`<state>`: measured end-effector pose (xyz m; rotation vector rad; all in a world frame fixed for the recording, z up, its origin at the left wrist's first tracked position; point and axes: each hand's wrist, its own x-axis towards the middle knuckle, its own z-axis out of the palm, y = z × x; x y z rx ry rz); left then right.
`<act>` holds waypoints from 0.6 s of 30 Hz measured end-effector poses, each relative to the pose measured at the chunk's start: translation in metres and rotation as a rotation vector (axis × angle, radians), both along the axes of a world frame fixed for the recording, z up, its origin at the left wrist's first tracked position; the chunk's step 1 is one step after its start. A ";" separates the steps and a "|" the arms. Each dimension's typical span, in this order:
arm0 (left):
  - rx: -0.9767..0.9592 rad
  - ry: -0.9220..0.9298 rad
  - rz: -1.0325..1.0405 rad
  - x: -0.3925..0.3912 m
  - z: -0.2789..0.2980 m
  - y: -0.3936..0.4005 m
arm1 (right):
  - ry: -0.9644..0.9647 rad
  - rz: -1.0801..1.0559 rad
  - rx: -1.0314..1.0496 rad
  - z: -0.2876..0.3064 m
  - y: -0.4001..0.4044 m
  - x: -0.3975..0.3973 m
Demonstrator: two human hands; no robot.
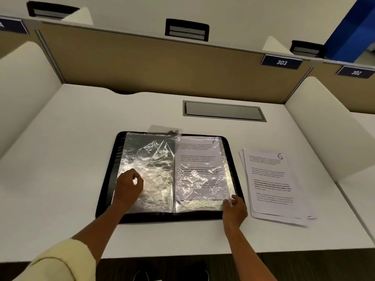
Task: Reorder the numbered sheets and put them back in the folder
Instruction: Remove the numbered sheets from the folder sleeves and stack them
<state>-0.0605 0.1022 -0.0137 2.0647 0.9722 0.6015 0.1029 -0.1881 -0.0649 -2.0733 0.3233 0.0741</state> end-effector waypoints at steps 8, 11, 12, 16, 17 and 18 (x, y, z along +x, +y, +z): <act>0.105 0.058 0.036 -0.029 -0.008 0.011 | 0.010 -0.043 0.035 0.001 0.001 -0.001; 0.092 0.153 0.056 -0.040 -0.012 0.013 | 0.008 -0.054 0.038 0.001 0.002 -0.002; 0.092 0.172 0.079 -0.043 -0.013 0.013 | 0.008 -0.057 0.036 0.001 0.002 -0.002; 0.103 0.199 0.152 -0.043 -0.007 0.013 | 0.002 -0.054 0.025 0.001 0.003 -0.003; 0.106 0.200 0.169 -0.043 -0.004 0.014 | -0.002 -0.054 0.028 0.002 0.002 -0.003; 0.114 0.197 0.185 -0.042 -0.003 0.015 | -0.004 -0.057 0.034 0.004 0.002 -0.003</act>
